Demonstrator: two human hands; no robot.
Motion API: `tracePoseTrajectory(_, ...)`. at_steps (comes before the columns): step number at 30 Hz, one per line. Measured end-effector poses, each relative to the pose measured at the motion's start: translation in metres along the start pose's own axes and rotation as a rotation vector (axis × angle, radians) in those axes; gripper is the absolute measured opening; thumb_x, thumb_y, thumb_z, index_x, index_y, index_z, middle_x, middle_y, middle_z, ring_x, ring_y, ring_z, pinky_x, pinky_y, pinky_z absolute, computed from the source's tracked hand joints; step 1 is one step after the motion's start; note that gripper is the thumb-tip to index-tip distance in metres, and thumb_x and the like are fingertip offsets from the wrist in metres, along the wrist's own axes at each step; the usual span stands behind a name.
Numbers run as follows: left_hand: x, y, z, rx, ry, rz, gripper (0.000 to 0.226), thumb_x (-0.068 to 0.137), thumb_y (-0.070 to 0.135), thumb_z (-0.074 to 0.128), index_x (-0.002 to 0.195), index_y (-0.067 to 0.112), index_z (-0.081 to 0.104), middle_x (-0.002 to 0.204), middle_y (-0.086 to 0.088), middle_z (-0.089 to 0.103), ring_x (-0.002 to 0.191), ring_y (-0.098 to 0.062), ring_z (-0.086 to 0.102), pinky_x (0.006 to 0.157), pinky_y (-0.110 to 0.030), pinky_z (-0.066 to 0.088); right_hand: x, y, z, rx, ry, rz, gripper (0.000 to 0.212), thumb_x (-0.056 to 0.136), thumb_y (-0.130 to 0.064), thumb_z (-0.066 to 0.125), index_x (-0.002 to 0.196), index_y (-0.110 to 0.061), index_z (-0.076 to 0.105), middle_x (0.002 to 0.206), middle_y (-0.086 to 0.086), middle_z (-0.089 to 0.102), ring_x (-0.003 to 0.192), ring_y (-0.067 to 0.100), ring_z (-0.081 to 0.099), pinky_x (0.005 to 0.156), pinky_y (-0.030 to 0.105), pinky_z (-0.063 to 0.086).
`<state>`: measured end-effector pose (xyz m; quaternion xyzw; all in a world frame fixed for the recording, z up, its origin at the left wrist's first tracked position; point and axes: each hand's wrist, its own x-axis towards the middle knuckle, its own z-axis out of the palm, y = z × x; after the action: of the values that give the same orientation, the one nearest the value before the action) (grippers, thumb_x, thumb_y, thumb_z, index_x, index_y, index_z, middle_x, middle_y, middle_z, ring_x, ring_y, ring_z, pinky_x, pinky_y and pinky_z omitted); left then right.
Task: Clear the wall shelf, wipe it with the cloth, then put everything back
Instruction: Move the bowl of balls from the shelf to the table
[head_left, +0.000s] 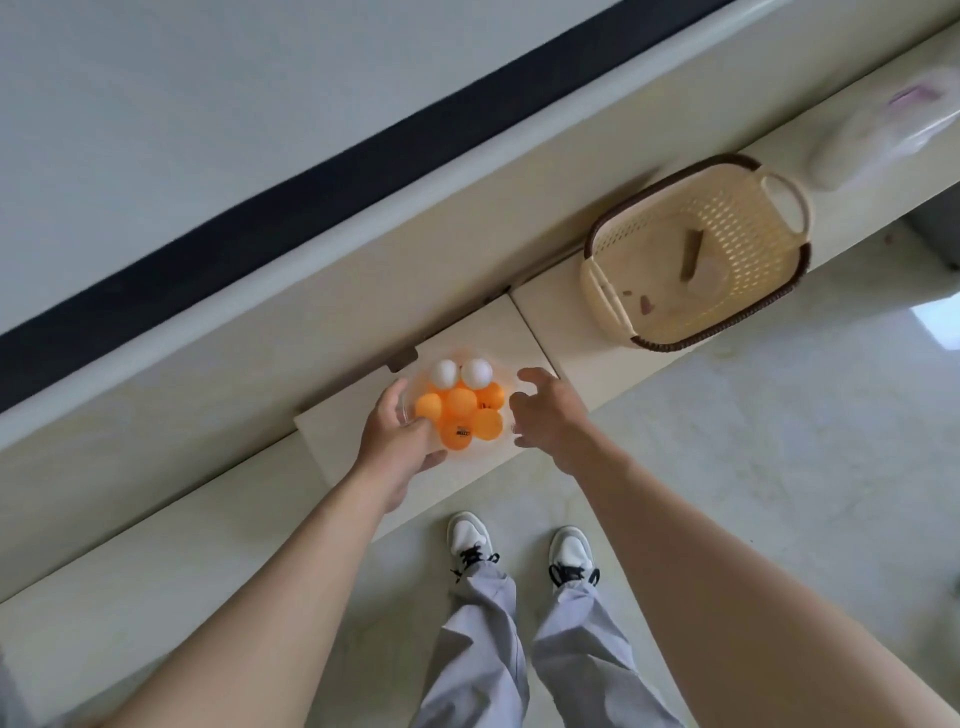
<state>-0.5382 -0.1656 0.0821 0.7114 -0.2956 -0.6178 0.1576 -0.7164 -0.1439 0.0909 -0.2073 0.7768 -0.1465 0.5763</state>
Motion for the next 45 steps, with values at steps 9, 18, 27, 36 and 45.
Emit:
tracePoseTrajectory(9, -0.001, -0.006, 0.014, -0.033, 0.047, 0.0, 0.05, 0.091, 0.009, 0.066, 0.126, 0.041, 0.051, 0.117, 0.0, 0.062, 0.101, -0.025, 0.069, 0.071, -0.045, 0.064, 0.007, 0.0, -0.001, -0.019, -0.075, -0.059, 0.049, 0.092, -0.008, 0.036, 0.132, -0.029, 0.055, 0.116, 0.011, 0.061, 0.092, 0.036, 0.069, 0.068, 0.045, 0.064)
tracePoseTrajectory(18, -0.06, 0.014, 0.018, -0.058, 0.032, 0.058, 0.052, 0.093, 0.001, 0.06, 0.135, 0.031, 0.053, 0.116, -0.008, 0.06, 0.106, -0.021, 0.065, 0.069, -0.048, 0.063, -0.043, -0.002, -0.037, 0.047, -0.086, -0.092, 0.04, 0.091, -0.001, 0.038, 0.113, -0.03, 0.055, 0.104, 0.009, 0.063, 0.093, 0.036, 0.069, 0.068, 0.044, 0.064)
tracePoseTrajectory(27, -0.158, 0.018, 0.015, -0.103, 0.051, 0.148, 0.051, 0.093, -0.001, 0.057, 0.127, 0.037, 0.057, 0.119, -0.012, 0.06, 0.108, -0.024, 0.065, 0.068, -0.047, 0.063, -0.126, 0.005, -0.073, 0.021, -0.145, -0.161, 0.055, 0.088, -0.003, 0.039, 0.133, -0.03, 0.053, 0.098, 0.016, 0.069, 0.069, 0.034, 0.074, 0.067, 0.046, 0.064)
tracePoseTrajectory(36, -0.254, -0.019, -0.03, -0.146, 0.107, 0.167, 0.052, 0.091, 0.001, 0.06, 0.126, 0.04, 0.057, 0.12, -0.012, 0.059, 0.108, -0.026, 0.066, 0.068, -0.049, 0.063, -0.214, 0.022, -0.048, -0.072, -0.24, -0.249, 0.053, 0.088, -0.001, 0.039, 0.13, -0.028, 0.056, 0.095, 0.014, 0.069, 0.066, 0.03, 0.075, 0.066, 0.047, 0.064)
tracePoseTrajectory(45, -0.317, -0.106, -0.138, -0.291, 0.158, 0.187, 0.051, 0.09, 0.004, 0.064, 0.132, 0.031, 0.056, 0.113, -0.015, 0.06, 0.099, -0.023, 0.067, 0.074, -0.051, 0.062, -0.292, 0.047, 0.066, -0.204, -0.312, -0.327, 0.051, 0.087, -0.001, 0.039, 0.128, -0.026, 0.057, 0.105, 0.009, 0.066, 0.069, 0.029, 0.073, 0.066, 0.048, 0.063)
